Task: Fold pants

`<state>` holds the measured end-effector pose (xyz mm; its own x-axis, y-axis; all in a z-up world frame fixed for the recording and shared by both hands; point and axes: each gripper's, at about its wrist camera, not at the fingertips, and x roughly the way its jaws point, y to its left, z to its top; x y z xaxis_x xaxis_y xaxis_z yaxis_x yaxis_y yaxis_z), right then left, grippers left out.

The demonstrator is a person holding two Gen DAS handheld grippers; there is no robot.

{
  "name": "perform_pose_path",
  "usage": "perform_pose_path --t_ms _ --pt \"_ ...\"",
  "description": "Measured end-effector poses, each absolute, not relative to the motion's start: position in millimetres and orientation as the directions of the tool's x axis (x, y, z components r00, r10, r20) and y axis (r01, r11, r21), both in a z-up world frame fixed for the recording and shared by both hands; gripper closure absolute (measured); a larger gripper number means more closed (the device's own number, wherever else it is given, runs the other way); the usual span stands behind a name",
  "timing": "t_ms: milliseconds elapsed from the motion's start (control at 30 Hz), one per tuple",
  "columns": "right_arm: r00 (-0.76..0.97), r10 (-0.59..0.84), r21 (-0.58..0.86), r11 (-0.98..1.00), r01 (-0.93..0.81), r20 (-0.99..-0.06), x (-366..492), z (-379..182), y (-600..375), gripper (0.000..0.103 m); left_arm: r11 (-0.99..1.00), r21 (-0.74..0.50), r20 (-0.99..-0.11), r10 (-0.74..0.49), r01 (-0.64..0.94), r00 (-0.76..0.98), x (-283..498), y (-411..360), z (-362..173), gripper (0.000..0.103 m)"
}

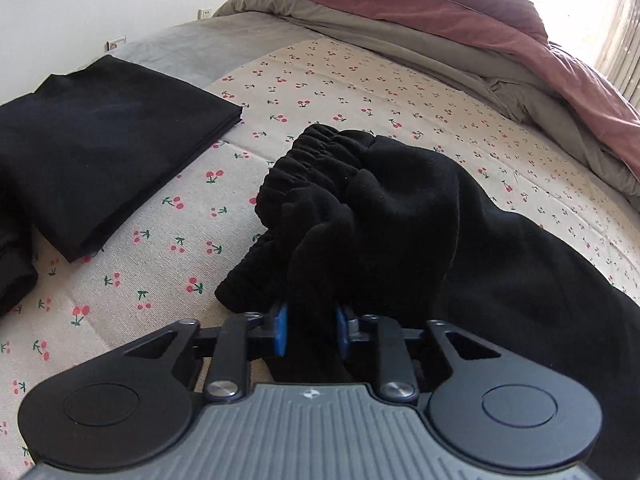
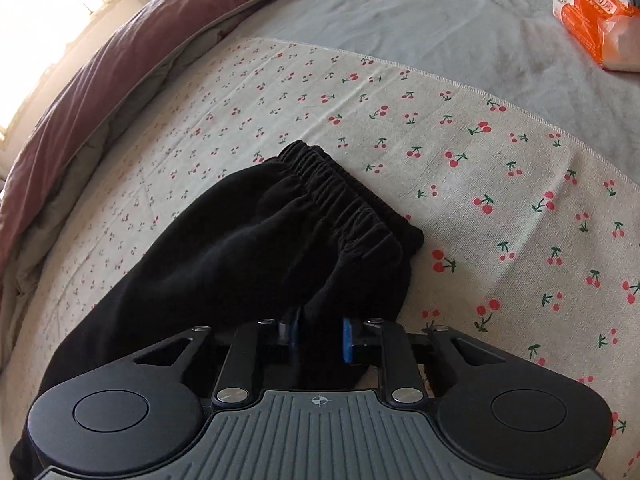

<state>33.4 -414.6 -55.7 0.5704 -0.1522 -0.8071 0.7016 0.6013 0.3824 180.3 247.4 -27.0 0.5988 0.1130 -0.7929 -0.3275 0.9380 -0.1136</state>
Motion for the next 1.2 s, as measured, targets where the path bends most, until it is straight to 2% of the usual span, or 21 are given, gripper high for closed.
perform_pose_path --t_ms 100,133,167,233,300,433,500,567,600,733,833,967,1033,1067,1100,1133,1200 --pt "0.61 -0.184 0.39 0.62 0.68 -0.771 29.6 -50.2 -412.4 0.098 0.937 -0.145 -0.775 0.092 -0.319 0.625 168.4 256.2 -16.8 0.094" --pt "0.663 -0.192 0.425 0.632 0.648 -0.724 22.7 -40.0 -412.9 0.098 0.934 -0.164 -0.775 0.077 -0.317 0.628 163.5 261.9 -14.6 0.095" --pt "0.711 -0.195 0.456 0.648 0.611 -0.676 15.7 -29.5 -412.6 0.098 0.932 -0.176 -0.776 0.067 -0.317 0.627 160.9 266.7 -13.0 0.103" --pt "0.776 -0.193 0.499 0.669 0.552 -0.6 3.4 -12.4 -410.7 0.098 0.929 -0.199 -0.771 0.048 -0.313 0.635 152.6 273.6 -12.1 0.103" --pt "0.765 -0.181 0.497 0.664 0.559 -0.618 0.5 -14.2 -412.4 0.098 0.936 -0.185 -0.765 0.054 -0.3 0.642 146.6 273.4 -13.6 0.102" --pt "0.635 -0.113 0.448 0.614 0.65 -0.764 2.6 -55.9 -428.3 0.098 0.952 -0.133 -0.787 0.068 -0.275 0.614 146.5 264.3 -19.7 0.102" --pt "0.699 -0.105 0.527 0.581 0.62 -0.707 -12.4 -49.0 -434.1 0.098 0.95 -0.153 -0.779 0.054 -0.273 0.624 144.7 267.9 -14.5 0.102" --pt "0.748 -0.152 0.518 0.633 0.576 -0.646 -19.9 -30.7 -427.9 0.098 0.956 -0.146 -0.777 0.048 -0.254 0.628 144.8 269.1 -12.5 0.102" --pt "0.744 -0.176 0.487 0.655 0.577 -0.645 -19.4 -26.6 -424.3 0.098 0.96 -0.134 -0.782 0.051 -0.248 0.621 145.4 268.4 -14.5 0.101" --pt "0.601 -0.15 0.362 0.677 0.641 -0.785 -3.7 -54.6 -423.7 0.098 0.976 -0.074 -0.797 0.065 -0.204 0.601 145.1 261.9 -24.4 0.099" --pt "0.628 -0.175 0.37 0.678 0.635 -0.758 -11.9 -46.5 -423.6 0.098 0.975 -0.092 -0.796 0.051 -0.203 0.604 140.9 265.5 -21.0 0.097" --pt "0.627 -0.172 0.377 0.669 0.64 -0.76 -13.9 -47.2 -424.7 0.097 0.957 -0.168 -0.81 0.002 -0.235 0.587 135.1 281.9 -15.7 0.072" --pt "0.637 -0.155 0.425 0.624 0.656 -0.755 -17.1 -48.6 -431.3 0.082 0.937 -0.228 -0.8 -0.025 -0.265 0.599 126.9 293.3 -12.1 0.058" --pt "0.638 -0.152 0.443 0.6 0.666 -0.755 -19.6 -49.3 -434.2 0.077 0.92 -0.26 -0.798 -0.033 -0.294 0.602 123.0 298.7 -11.8 0.046" --pt "0.643 -0.144 0.463 0.579 0.671 -0.752 -21.2 -51.2 -437.6 0.067 0.9 -0.294 -0.798 -0.046 -0.322 0.601 120.5 304.3 -12.7 0.04" --pt "0.647 -0.132 0.479 0.565 0.672 -0.751 -22.4 -52.9 -439.6 0.059 0.882 -0.325 -0.799 -0.064 -0.34 0.598 119.5 307.8 -14.8 0.039" --pt "0.635 -0.098 0.494 0.542 0.68 -0.766 -21.3 -58.1 -441.5 0.051 0.873 -0.348 -0.802 -0.088 -0.342 0.591 122.8 306.1 -19.9 0.037"
